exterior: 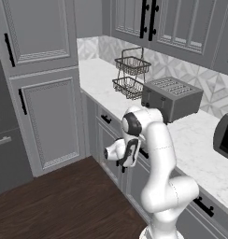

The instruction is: Take a straw from the drawer in front and place it inside the glass cup on the dining counter.

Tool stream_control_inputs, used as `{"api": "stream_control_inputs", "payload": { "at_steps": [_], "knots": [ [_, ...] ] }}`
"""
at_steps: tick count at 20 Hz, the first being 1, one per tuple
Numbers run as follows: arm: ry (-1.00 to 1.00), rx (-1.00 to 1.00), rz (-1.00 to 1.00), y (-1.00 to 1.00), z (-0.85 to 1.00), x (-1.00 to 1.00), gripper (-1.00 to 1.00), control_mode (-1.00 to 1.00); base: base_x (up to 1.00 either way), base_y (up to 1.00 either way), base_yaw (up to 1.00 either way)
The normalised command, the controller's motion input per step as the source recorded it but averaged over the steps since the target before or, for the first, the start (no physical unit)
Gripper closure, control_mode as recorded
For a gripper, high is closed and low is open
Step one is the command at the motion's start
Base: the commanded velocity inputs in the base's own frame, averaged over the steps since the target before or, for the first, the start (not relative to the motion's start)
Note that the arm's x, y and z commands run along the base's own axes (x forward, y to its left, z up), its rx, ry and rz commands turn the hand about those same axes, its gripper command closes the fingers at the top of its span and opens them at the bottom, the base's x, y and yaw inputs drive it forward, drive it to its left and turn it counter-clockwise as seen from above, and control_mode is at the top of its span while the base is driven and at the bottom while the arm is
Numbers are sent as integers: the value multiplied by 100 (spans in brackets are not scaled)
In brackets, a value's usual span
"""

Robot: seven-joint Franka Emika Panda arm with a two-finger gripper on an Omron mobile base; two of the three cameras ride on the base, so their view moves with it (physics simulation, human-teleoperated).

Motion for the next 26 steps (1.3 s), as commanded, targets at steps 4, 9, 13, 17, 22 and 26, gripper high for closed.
{"api": "stream_control_inputs", "payload": {
  "at_steps": [4,9,13,17,22,26],
  "knots": [
    [0,0,0,-21,0,0,-100,-100,0,0,0],
    [0,0,0,-3,0,0,100,-100,0,0,0],
    [-2,0,1,14,0,-21,100,-100,0,0,0],
    [-5,0,1,50,0,-42,100,-100,0,0,0],
    [0,0,2,92,0,-49,100,-100,0,0,0],
    [0,0,2,100,0,-49,100,-100,0,0,0]
  ]
}}
